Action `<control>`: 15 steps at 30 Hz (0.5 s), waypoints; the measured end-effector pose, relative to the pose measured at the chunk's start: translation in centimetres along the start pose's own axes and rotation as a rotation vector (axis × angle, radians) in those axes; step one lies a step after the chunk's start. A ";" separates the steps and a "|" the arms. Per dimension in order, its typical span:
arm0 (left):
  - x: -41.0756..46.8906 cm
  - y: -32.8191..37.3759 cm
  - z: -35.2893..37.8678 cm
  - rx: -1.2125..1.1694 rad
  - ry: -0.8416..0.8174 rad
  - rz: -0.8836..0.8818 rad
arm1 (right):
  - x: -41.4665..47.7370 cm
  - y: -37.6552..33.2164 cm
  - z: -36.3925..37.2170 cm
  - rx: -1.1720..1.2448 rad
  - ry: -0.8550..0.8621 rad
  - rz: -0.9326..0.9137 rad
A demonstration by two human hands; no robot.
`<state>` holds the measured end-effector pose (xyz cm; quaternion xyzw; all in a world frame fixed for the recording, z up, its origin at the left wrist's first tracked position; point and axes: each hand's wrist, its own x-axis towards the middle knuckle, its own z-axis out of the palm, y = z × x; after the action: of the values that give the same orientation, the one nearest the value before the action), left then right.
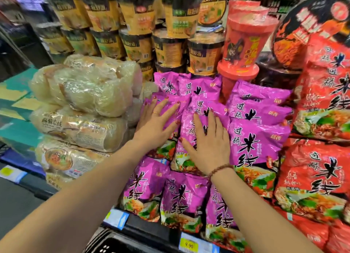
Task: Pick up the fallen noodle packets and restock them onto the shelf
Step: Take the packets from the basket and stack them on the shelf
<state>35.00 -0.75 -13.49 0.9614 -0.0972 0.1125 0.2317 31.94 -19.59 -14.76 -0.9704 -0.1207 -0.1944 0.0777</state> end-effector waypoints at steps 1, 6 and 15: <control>0.8 -0.2 -0.5 -0.048 0.029 0.013 | 0.8 0.3 -0.6 0.071 0.028 -0.021; 6.7 -0.1 -2.1 0.153 0.061 0.049 | 10.3 2.7 -4.1 0.149 0.046 -0.123; 7.9 -1.3 -0.2 0.166 -0.009 -0.017 | 17.3 2.4 -5.0 -0.338 -0.138 -0.324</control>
<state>42.84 -0.57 -11.79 0.9785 -0.0805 0.1140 0.1517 46.32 -19.35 -3.61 -0.9486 -0.2455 -0.1549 -0.1262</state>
